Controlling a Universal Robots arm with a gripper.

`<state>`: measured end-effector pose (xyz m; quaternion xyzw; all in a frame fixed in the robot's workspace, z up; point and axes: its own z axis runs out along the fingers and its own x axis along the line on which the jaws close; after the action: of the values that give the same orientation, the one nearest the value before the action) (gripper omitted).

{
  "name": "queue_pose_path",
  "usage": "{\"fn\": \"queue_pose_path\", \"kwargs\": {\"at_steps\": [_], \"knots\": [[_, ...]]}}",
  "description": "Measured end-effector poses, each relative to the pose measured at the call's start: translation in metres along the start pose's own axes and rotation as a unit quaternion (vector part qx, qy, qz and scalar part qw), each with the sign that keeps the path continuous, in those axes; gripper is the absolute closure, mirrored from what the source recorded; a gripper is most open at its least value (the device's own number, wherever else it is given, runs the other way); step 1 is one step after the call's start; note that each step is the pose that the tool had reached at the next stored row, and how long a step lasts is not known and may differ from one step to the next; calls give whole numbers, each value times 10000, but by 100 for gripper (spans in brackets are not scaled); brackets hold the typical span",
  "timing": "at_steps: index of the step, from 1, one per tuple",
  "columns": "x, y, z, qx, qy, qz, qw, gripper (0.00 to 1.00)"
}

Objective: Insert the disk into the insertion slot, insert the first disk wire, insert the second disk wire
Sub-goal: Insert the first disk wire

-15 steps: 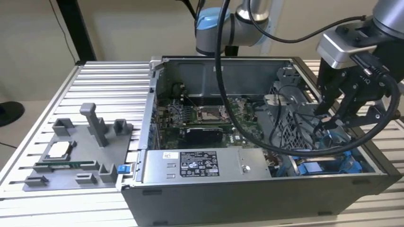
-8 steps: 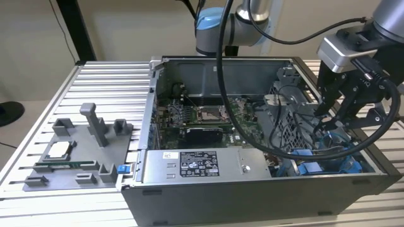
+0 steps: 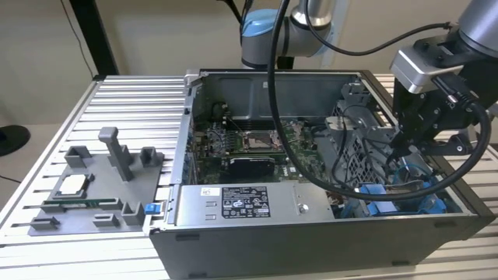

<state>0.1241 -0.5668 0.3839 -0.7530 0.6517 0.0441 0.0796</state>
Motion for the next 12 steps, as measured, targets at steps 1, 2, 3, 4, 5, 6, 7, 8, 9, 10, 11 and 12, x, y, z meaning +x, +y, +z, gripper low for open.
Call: {"fn": "queue_pose_path", "kwargs": {"at_steps": [1, 2, 3, 4, 5, 6, 7, 8, 9, 10, 11, 12], "knots": [[0, 0, 0, 2, -11, 1, 10000, 100], [0, 0, 0, 3, -15, 1, 10000, 100], [0, 0, 0, 3, -15, 1, 10000, 100], [0, 0, 1, 3, -16, 1, 10000, 100], [0, 0, 1, 3, -16, 1, 10000, 100], [1, -1, 2, 3, -15, 0, 10000, 100], [1, -1, 4, 2, -13, 0, 10000, 100], [2, -1, 5, 1, -9, 0, 10000, 100], [2, 0, 6, -3, -2, 1, 10000, 100], [3, 0, 6, -4, 1, 1, 10000, 100], [2, 0, 6, -4, 4, 1, 10000, 100], [2, 0, 6, -5, 7, 1, 10000, 100]]}}
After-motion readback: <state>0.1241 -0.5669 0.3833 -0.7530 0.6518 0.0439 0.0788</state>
